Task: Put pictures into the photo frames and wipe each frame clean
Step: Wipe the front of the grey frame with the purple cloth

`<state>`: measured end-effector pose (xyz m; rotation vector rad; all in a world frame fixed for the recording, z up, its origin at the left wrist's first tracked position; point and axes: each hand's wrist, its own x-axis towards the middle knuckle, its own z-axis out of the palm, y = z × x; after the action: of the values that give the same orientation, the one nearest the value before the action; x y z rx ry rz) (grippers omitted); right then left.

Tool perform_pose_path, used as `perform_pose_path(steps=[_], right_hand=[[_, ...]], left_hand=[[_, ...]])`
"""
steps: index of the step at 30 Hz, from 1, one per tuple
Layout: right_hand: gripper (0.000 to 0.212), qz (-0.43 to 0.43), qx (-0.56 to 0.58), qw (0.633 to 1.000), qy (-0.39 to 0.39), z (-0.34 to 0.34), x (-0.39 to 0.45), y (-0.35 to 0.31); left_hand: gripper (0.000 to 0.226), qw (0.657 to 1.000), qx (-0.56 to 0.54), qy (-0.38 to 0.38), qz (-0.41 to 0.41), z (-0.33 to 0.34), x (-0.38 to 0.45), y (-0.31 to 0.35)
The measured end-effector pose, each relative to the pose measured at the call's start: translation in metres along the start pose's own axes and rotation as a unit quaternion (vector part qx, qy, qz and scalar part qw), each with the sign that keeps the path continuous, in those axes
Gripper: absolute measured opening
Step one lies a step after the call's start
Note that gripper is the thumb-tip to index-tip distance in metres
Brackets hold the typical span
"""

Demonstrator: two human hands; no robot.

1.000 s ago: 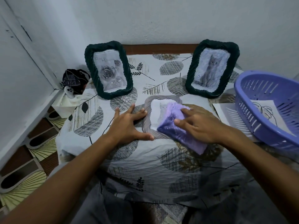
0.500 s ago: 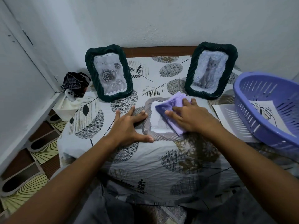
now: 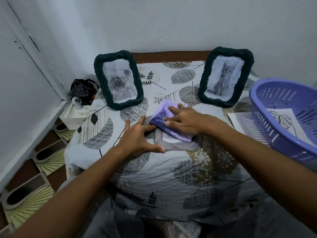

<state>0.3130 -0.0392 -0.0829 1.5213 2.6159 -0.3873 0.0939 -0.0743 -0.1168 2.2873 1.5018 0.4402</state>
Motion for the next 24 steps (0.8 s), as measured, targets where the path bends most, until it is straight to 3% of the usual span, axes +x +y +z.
perform_pose_path(steps=[3,7,14,24], right_hand=[[0.053,-0.031,0.015,0.999,0.013,0.01,-0.012,-0.001],[0.06,-0.067,0.026,0.997,0.019,0.019,-0.036,0.0],[0.099,0.018,-0.083,0.994,0.062,0.017,-0.055,-0.014],[0.098,-0.056,-0.047,0.997,0.036,0.02,-0.067,-0.026]], left_hand=[[0.111,1.0,0.006,-0.001,0.003,0.0,0.001,0.001],[0.133,0.997,0.039,-0.055,0.028,-0.004,0.003,-0.007],[0.139,0.985,0.079,-0.139,0.07,-0.02,0.007,-0.022],[0.141,0.983,0.071,-0.147,0.079,-0.019,0.01,-0.027]])
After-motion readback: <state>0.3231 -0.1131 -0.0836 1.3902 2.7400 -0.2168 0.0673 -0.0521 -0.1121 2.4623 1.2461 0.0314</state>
